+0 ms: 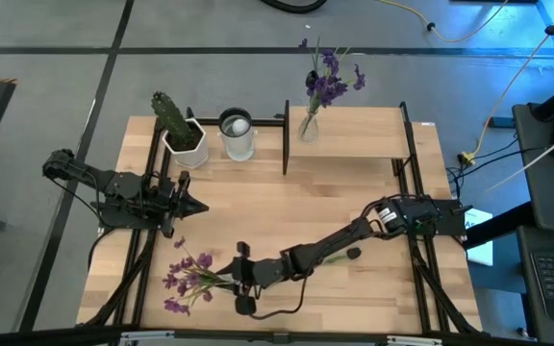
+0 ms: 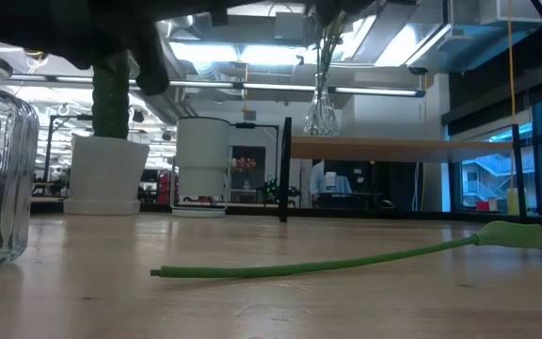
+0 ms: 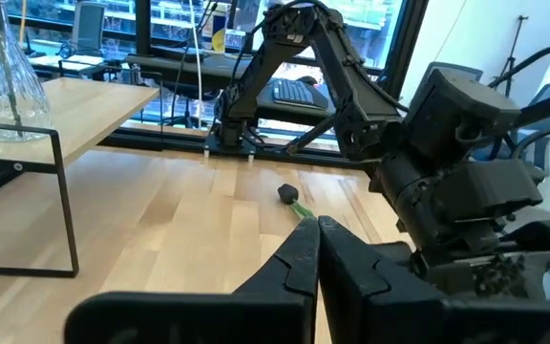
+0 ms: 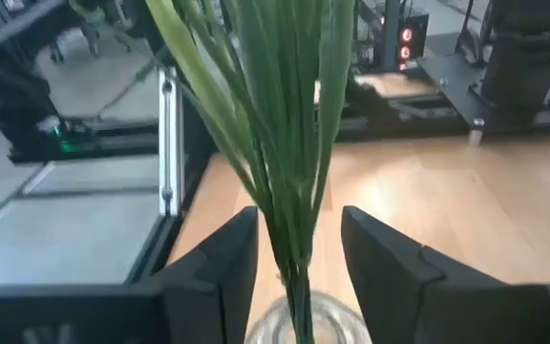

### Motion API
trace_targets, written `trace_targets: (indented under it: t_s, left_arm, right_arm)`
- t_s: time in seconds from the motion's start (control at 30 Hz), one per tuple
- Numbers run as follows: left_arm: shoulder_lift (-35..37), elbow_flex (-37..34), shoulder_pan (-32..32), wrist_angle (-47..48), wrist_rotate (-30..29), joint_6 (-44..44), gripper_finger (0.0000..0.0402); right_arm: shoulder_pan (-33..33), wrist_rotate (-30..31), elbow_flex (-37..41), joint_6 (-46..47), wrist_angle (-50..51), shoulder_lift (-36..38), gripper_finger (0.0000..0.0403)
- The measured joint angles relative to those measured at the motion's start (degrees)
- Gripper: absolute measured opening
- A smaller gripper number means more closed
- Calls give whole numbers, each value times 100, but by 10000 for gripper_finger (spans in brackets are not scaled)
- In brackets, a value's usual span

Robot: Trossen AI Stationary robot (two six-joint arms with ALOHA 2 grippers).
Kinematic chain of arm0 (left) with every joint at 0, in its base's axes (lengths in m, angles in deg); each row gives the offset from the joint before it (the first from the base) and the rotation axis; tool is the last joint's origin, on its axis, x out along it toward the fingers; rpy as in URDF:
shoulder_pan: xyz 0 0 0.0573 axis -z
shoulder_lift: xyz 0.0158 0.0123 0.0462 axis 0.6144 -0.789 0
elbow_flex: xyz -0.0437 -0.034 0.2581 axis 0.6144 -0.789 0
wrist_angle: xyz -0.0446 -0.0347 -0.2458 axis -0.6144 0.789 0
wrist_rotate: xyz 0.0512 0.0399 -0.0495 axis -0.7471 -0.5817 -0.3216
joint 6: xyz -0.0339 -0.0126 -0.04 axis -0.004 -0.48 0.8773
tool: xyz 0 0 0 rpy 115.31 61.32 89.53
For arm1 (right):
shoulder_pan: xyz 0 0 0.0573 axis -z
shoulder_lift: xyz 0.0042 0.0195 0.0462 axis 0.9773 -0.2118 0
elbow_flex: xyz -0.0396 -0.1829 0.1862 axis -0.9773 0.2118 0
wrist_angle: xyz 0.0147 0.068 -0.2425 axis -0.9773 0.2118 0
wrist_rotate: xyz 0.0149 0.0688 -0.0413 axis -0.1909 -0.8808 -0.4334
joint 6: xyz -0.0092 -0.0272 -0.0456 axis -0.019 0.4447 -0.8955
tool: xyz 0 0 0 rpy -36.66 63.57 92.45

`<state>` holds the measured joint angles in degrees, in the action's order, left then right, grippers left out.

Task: Pick and place flowers into a vace then onto a shelf
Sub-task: Put the black flower into the transparent vase

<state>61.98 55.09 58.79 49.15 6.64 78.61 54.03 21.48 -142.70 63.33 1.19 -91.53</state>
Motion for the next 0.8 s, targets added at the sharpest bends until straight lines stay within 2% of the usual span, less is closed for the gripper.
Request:
trace_targets:
  t_s: [0.27, 0.53, 0.63, 0.8]
  left_arm:
    - [1, 0, 0, 0, 9, 0, 7]
    - [1, 2, 0, 70, 11, 0, 8]
    - [0, 2, 0, 165, 11, 2, 7]
    - [1, 2, 0, 212, 11, 1, 4]
  right_arm:
    - [-7, -7, -1, 395, 1385, 292, 187]
    - [-14, -3, -10, 1128, 2050, 774, 198]
    - [-14, 15, -8, 1930, 2819, 1106, 197]
    - [-48, -234, -10, 4102, 4731, 1685, 198]
